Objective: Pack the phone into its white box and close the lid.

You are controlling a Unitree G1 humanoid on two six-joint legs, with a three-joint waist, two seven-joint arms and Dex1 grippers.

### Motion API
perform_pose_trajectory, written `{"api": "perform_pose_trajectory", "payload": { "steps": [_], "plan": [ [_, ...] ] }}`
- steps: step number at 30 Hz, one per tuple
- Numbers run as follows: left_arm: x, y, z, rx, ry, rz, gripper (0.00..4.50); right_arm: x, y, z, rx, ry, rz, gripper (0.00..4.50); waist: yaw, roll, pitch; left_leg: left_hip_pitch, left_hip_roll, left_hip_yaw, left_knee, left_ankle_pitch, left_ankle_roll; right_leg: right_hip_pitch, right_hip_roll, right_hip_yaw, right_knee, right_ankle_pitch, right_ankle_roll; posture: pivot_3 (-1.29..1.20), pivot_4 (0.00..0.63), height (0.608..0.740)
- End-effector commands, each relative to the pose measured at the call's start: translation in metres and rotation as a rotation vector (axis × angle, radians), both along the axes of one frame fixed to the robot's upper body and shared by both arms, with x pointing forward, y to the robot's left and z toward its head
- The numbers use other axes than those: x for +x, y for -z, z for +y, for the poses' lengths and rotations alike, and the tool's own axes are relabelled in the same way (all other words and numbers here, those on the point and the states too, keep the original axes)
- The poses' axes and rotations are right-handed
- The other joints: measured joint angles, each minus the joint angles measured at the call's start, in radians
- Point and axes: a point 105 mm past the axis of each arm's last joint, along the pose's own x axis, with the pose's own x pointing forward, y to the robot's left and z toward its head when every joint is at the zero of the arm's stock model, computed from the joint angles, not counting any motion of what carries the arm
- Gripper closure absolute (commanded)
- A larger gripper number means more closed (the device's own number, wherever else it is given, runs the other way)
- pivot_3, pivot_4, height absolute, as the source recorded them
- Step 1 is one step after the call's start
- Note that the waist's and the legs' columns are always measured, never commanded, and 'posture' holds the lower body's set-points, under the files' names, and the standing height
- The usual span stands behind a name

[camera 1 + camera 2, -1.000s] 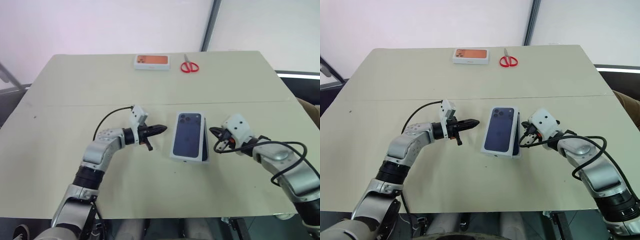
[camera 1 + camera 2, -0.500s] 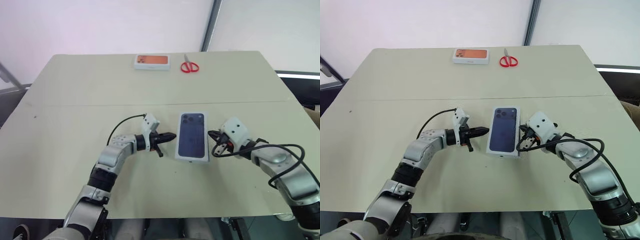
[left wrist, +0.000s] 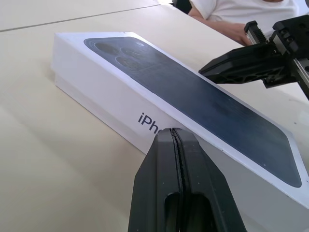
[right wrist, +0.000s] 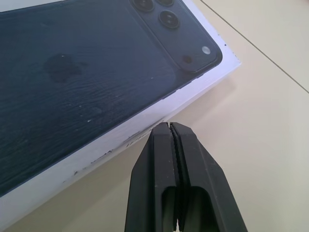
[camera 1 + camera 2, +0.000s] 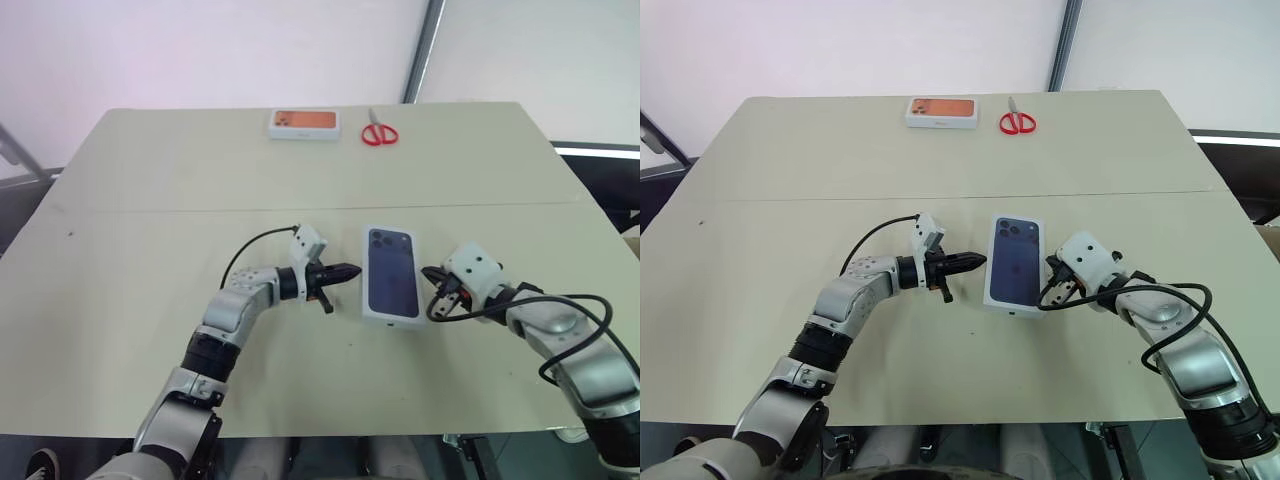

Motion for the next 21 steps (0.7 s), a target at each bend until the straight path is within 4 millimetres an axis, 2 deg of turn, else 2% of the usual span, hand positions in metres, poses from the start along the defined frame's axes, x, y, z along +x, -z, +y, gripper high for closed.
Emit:
{"api": "perform_pose_trajectory", "payload": {
  "steps": [1, 4, 6, 8, 11, 14, 17, 21],
  "plan": [
    [0.002, -0.009, 0.002, 0.01, 0.007, -0.051, 4.5, 0.0, -0.013, 0.002, 0.0, -0.016, -0.055, 4.46, -0.001, 0.0, 0.0, 0.0, 0.0, 0.0, 0.0, 0.0, 0.0, 0.0, 0.0, 0.0, 0.0, 0.0, 0.0, 0.0, 0.15, 0.74],
    [0.008, -0.016, 0.009, -0.002, -0.013, -0.057, 4.5, 0.006, -0.02, -0.008, -0.014, 0.02, -0.09, 4.46, -0.001, 0.0, 0.0, 0.0, 0.0, 0.0, 0.0, 0.0, 0.0, 0.0, 0.0, 0.0, 0.0, 0.0, 0.0, 0.0, 0.15, 0.74],
    [0.014, -0.027, 0.011, -0.031, -0.033, -0.073, 4.5, 0.015, -0.033, -0.02, 0.047, 0.086, -0.117, 4.46, 0.0, 0.0, 0.0, 0.0, 0.0, 0.0, 0.0, 0.0, 0.0, 0.0, 0.0, 0.0, 0.0, 0.0, 0.0, 0.0, 0.15, 0.74],
    [0.025, -0.04, 0.009, -0.076, -0.069, -0.088, 4.5, 0.022, -0.042, -0.023, 0.06, 0.098, -0.143, 4.46, 0.002, 0.0, 0.0, 0.0, 0.0, 0.0, 0.001, 0.0, 0.0, 0.0, 0.0, 0.0, 0.001, 0.0, 0.0, 0.0, 0.15, 0.74],
    [0.042, -0.055, 0.001, -0.133, -0.133, -0.113, 4.5, 0.032, -0.052, -0.015, 0.088, 0.087, -0.178, 4.46, 0.001, 0.0, 0.0, 0.0, 0.0, -0.001, 0.002, 0.0, 0.0, 0.001, 0.0, -0.001, 0.001, 0.0, 0.0, 0.0, 0.15, 0.74],
    [0.049, -0.061, -0.015, -0.153, -0.128, -0.131, 4.5, 0.04, -0.059, -0.001, 0.13, 0.054, -0.193, 4.46, 0.0, 0.0, 0.0, 0.0, 0.0, 0.0, 0.002, 0.0, 0.0, 0.001, 0.0, -0.001, 0.0, 0.0, 0.0, 0.0, 0.15, 0.74],
    [0.048, -0.055, -0.033, -0.152, -0.08, -0.097, 4.5, 0.041, -0.053, 0.015, 0.146, 0.001, -0.168, 4.46, -0.002, 0.0, 0.0, 0.0, 0.0, 0.0, 0.002, 0.0, 0.0, 0.001, 0.0, -0.001, 0.0, 0.0, 0.0, 0.0, 0.15, 0.74],
    [0.036, -0.024, -0.044, -0.049, 0.0, -0.051, 4.5, 0.021, -0.017, 0.033, 0.064, -0.121, -0.039, 4.46, -0.002, 0.0, 0.0, 0.0, 0.0, 0.0, 0.002, 0.0, 0.0, 0.0, 0.0, -0.001, 0.0, 0.0, 0.0, 0.0, 0.15, 0.74]
  ]
}}
